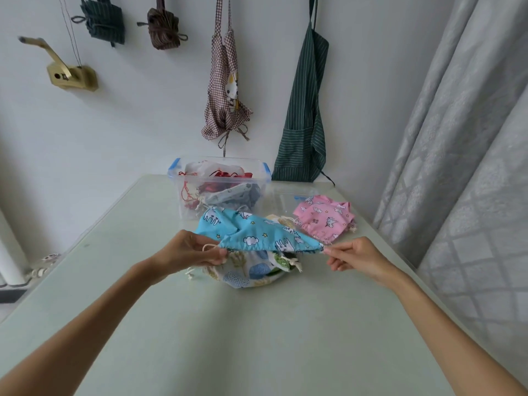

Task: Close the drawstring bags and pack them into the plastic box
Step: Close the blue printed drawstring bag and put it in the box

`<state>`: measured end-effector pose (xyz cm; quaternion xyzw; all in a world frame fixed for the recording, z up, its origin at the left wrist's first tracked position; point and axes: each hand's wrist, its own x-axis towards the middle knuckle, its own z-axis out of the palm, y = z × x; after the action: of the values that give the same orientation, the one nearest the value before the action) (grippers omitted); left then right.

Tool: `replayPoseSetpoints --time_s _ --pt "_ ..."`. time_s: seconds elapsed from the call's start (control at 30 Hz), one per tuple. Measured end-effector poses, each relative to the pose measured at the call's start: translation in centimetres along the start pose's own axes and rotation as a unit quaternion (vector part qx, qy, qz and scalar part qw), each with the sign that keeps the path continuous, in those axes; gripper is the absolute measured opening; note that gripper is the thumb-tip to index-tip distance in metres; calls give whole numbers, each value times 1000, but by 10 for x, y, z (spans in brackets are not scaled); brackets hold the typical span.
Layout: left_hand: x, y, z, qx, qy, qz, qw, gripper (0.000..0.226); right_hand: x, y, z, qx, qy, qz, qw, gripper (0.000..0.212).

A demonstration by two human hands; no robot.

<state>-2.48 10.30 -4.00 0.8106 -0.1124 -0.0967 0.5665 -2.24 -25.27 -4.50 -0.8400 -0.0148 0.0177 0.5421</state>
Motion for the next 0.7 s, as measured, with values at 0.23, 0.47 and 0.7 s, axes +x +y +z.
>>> replayPoseSetpoints --time_s 0.23,0.47,0.7 --pt "-27 0 -16 12 128 36 991 39 2 11 -13 -230 189 -105 949 30" --pt "-33 -37 -36 -76 300 -62 949 20 -1 38 -36 -228 300 -33 926 38" --pt "-28 -64 -53 268 230 -179 918 33 -5 44 -32 -410 144 164 886 33"
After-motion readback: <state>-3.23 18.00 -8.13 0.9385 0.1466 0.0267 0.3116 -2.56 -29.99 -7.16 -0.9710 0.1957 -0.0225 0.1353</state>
